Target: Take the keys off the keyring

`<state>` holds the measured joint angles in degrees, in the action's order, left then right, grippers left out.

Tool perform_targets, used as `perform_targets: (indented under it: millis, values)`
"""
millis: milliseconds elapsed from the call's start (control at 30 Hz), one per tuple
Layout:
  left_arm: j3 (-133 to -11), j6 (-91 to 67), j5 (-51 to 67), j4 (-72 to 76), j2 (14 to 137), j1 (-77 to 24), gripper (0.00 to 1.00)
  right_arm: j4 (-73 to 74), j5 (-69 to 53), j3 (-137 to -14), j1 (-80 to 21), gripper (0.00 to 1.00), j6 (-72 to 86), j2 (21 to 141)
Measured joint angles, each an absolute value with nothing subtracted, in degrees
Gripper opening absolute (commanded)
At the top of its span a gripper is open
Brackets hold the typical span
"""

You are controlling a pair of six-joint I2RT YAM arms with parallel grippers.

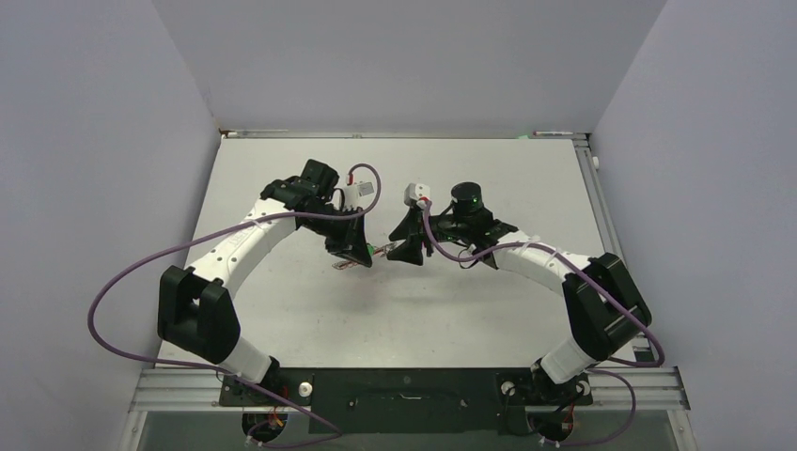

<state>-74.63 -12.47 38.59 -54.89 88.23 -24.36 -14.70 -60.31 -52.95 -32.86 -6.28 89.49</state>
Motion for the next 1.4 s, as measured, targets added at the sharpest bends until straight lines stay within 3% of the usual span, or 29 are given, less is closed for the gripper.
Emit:
perform_targets:
  millis: [533, 833, 900, 1100, 1400]
  values:
    - [-72.3, -13.5, 46.3, -53.6, 88.2, -23.8, 0.0, -16.6, -59.0, -52.6, -37.5, 0.39, -8.0, 89.5]
    - [-71.8, -13.8, 47.8, -53.3, 87.7, -23.8, 0.0, -15.6, -58.3, -53.5, -38.4, 0.38, -10.0, 89.9]
    - [-71.8, -13.8, 48.3, -53.3, 87.6, -23.8, 0.0, -15.3, -58.2, -53.5, -38.6, 0.35, -10.5, 90.0]
    - [-71.7, -13.9, 48.8, -53.3, 87.6, -23.7, 0.0, -14.8, -57.8, -53.7, -38.7, 0.07, -11.8, 90.9]
    - [-70.7, -13.9, 48.8, -52.5, 87.0, -21.7, 0.0, -14.7, -57.8, -53.7, -38.4, 0.05, -12.1, 90.9]
